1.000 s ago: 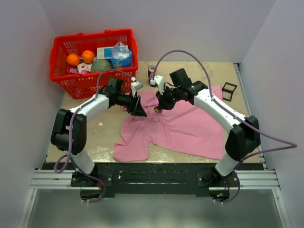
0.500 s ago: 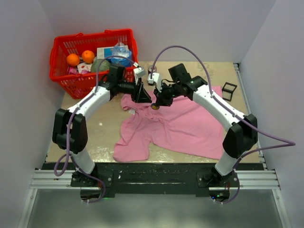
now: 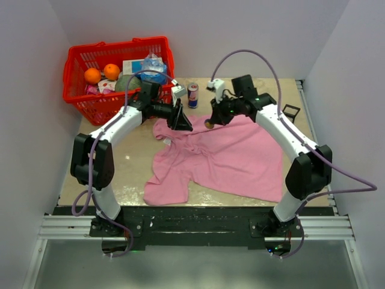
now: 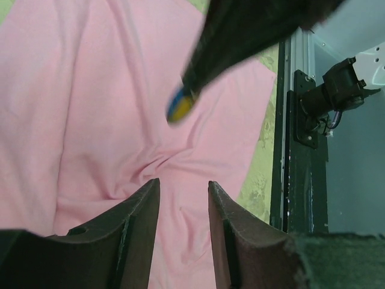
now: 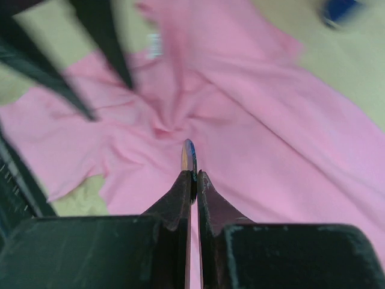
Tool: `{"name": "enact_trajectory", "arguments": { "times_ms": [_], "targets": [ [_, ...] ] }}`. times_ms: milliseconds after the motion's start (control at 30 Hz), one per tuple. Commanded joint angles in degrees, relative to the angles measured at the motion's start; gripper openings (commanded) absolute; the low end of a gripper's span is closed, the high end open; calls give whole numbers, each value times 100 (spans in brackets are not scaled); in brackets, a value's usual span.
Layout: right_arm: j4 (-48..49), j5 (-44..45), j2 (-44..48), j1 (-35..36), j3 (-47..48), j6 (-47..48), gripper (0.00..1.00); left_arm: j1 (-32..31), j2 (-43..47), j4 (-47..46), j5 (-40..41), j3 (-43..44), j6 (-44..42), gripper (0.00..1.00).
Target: Remove the brooch from the garment
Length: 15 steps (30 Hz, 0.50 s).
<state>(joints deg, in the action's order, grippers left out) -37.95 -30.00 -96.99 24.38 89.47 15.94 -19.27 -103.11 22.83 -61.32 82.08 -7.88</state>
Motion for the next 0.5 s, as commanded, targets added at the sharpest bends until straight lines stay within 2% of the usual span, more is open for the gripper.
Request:
{"name": "enact_trajectory", "arguments": {
  "times_ms": [0, 67, 200, 333, 467],
  "targets": [
    [569, 1661, 724, -775, -367, -1800, 0, -7, 37, -129, 6, 159, 216, 43],
    [719, 1857, 918, -1135, -526, -2225, 0, -7, -16, -165, 15, 141, 252, 43],
    [1114, 1497, 1094, -2294, -966, -3174, 0, -24, -60, -253, 6, 194, 480, 43],
    [1132, 2732, 1051, -2586, -932, -3440, 0, -60, -121, -69, 6, 492, 446, 44],
    [1088, 3789, 578, -2754, -765, -3686, 0, -60, -393, 484, 120, 888, 165, 44]
  ]
}}
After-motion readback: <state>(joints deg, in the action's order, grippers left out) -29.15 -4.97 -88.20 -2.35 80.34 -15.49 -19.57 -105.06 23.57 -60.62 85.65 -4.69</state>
